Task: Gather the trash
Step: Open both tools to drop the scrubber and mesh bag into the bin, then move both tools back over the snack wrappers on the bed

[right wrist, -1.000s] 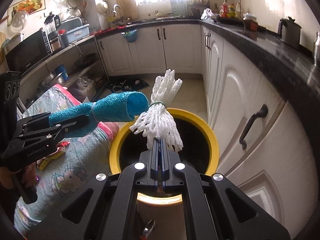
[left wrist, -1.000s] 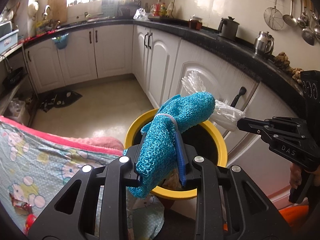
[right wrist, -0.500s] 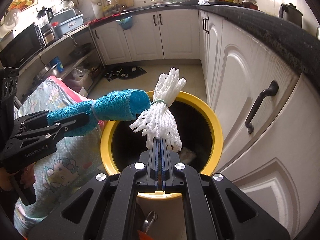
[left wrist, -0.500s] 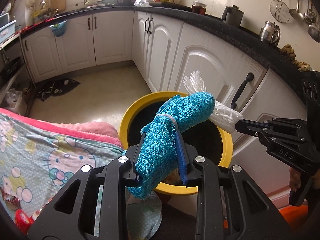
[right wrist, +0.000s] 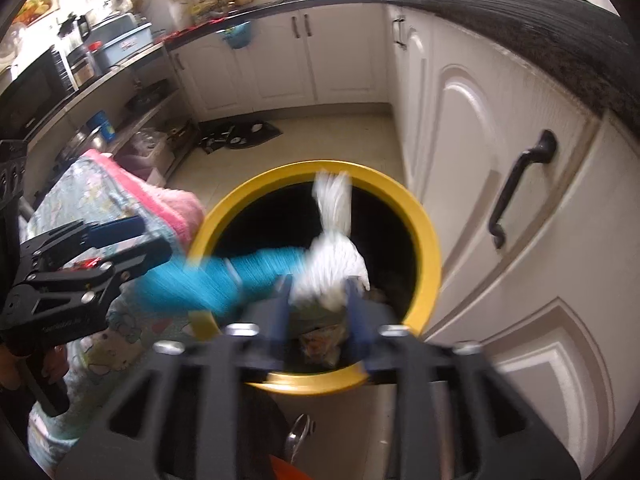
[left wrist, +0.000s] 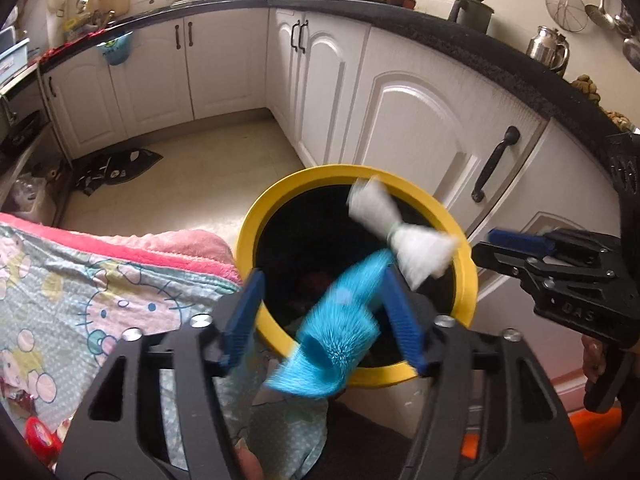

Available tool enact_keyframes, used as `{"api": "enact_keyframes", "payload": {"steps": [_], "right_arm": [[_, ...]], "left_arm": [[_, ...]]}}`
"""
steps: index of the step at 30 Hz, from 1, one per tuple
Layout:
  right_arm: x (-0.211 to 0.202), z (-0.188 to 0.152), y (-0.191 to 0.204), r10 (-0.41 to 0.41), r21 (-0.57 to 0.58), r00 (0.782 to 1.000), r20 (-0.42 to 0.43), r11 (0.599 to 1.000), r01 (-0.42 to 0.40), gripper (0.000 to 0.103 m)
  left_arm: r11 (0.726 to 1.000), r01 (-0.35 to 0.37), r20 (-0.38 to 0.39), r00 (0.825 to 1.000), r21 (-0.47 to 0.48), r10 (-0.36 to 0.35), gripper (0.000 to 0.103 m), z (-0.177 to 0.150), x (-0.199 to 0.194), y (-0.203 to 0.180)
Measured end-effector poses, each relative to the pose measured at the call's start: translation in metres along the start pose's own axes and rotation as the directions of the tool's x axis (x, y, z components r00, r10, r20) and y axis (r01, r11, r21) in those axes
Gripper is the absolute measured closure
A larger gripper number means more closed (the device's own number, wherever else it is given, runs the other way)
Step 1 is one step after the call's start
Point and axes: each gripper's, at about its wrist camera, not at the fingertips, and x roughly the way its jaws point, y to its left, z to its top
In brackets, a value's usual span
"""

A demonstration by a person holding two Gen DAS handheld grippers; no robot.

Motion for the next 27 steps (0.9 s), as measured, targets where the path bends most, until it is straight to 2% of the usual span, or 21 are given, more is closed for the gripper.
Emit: {"api": "enact_keyframes", "payload": {"steps": [2, 6, 9, 19, 27], "right_arm": [[-0.001, 0.0, -0.002, 0.001, 0.014, 1.0, 0.004, 1.0, -0.001, 0.056], [-0.006, 0.002, -0.006, -0.013, 0.029, 1.0, 0.021, 0.999, 0.013, 0.042], [-0.01, 0.003, -0.008, -0.027, 0.027, 0.999, 0.037, 0.999, 0.026, 0.036], [-0.029, 0.012, 0.007, -0.067, -0.024, 0.991, 0.116, 0.997, 0.07, 0.027], [-0.047, 0.013, 0.024, -0.046, -0.047, 0.984, 0.172, 0.997, 0.055, 0.025]], "left_arm": [[1.0, -0.008, -0.006, 1.0, -0.005, 0.008, 0.04, -0.001, -0.001, 0.002], [0.999, -0.039, -0.005, 0.999, -0.027, 0.039, 0.019, -0.003, -0.008, 0.008], [0.998, -0.056, 0.007, 0.998, -0.042, 0.056, 0.011, -0.005, -0.017, 0.013], [0.991, -0.091, 0.057, 0.994, -0.096, 0.097, 0.011, -0.008, -0.054, 0.024], [0.985, -0.106, 0.12, 0.985, -0.138, 0.123, 0.011, -0.011, -0.085, 0.029]]}}
